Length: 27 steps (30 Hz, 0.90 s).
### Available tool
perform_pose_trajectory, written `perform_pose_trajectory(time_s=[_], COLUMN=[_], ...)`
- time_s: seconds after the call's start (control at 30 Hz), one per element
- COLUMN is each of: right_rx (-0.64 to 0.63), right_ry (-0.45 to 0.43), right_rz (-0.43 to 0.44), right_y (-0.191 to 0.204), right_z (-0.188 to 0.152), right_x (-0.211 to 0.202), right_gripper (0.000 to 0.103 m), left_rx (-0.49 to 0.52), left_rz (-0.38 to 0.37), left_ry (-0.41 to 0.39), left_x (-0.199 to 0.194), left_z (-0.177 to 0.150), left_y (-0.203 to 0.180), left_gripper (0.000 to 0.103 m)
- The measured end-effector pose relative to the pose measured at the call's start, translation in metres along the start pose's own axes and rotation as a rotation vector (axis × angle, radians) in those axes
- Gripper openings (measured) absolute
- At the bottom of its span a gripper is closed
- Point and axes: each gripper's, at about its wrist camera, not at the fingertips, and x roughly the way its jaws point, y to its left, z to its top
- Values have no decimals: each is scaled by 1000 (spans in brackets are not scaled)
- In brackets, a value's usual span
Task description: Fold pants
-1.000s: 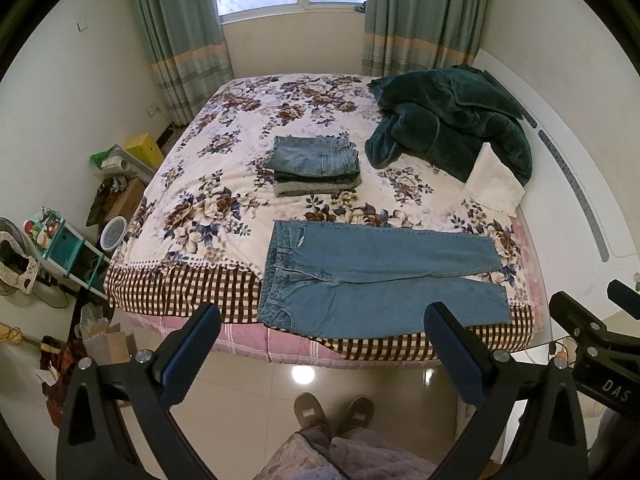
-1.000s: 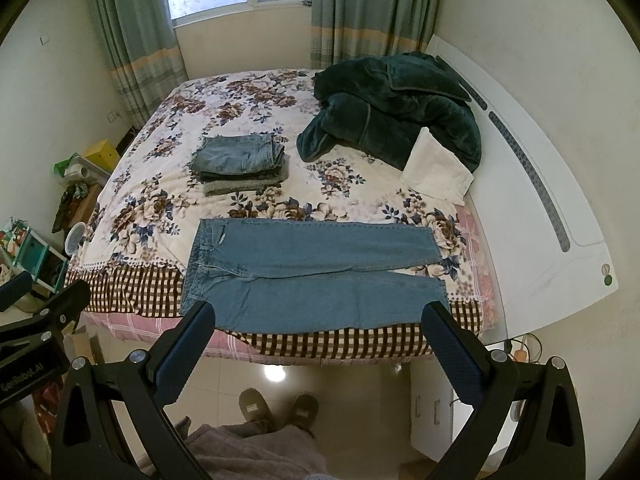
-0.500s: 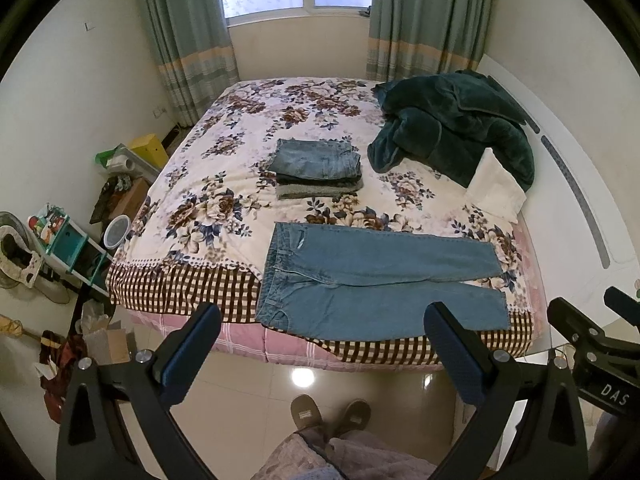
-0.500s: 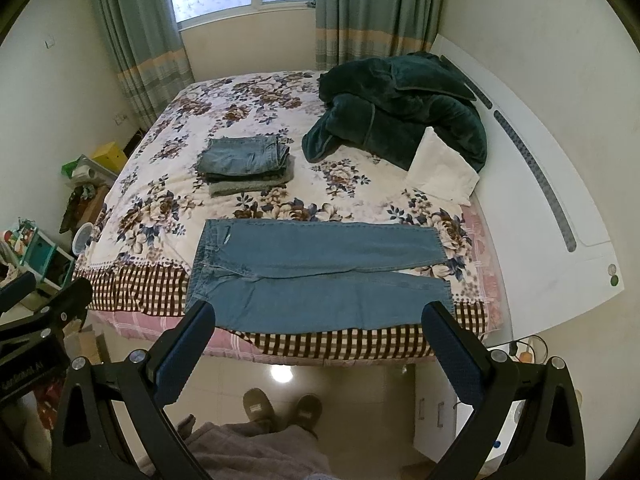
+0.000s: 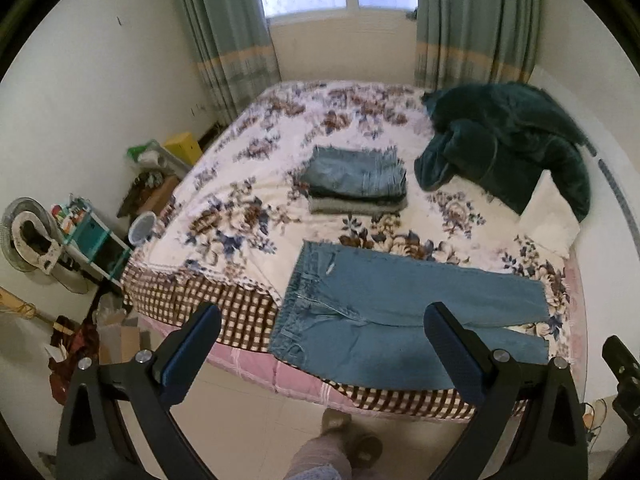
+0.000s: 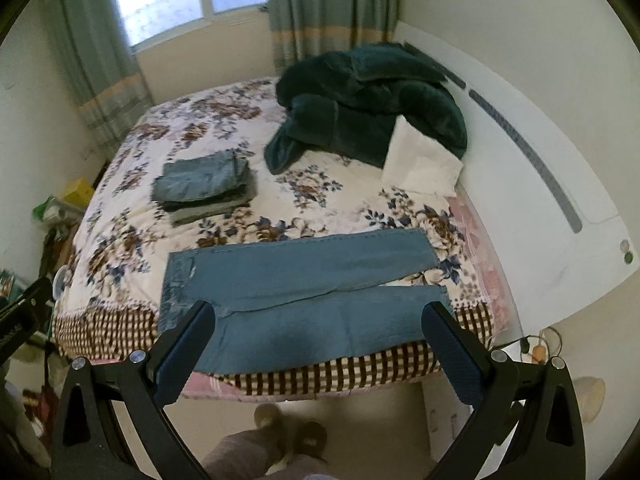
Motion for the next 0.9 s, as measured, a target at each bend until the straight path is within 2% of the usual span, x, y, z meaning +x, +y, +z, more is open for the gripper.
perform_pose_trajectory(time_s=[0.23, 0.53, 0.67, 0.8, 0.9], right_rx=[90, 252, 362, 474, 554], right_ry=[56, 194, 280, 397, 477], right_rz=[-64, -128, -153, -171, -184], right_y=[-11, -19, -30, -51, -74], right_z=[50, 111, 122, 120, 113], right_x=[141, 366, 469, 582, 649], right_gripper=[103, 103, 103, 103, 103], left_rx=[21, -28, -111, -276, -414], left_rz=[34, 54, 46, -25, -7], left_ry=[113, 310, 466, 658, 769], left_x=[118, 310, 415, 517, 587], left_z=[36, 82, 90, 81, 64], left_y=[-36, -62, -62, -54, -44], left_gripper=[103, 103, 103, 103, 103])
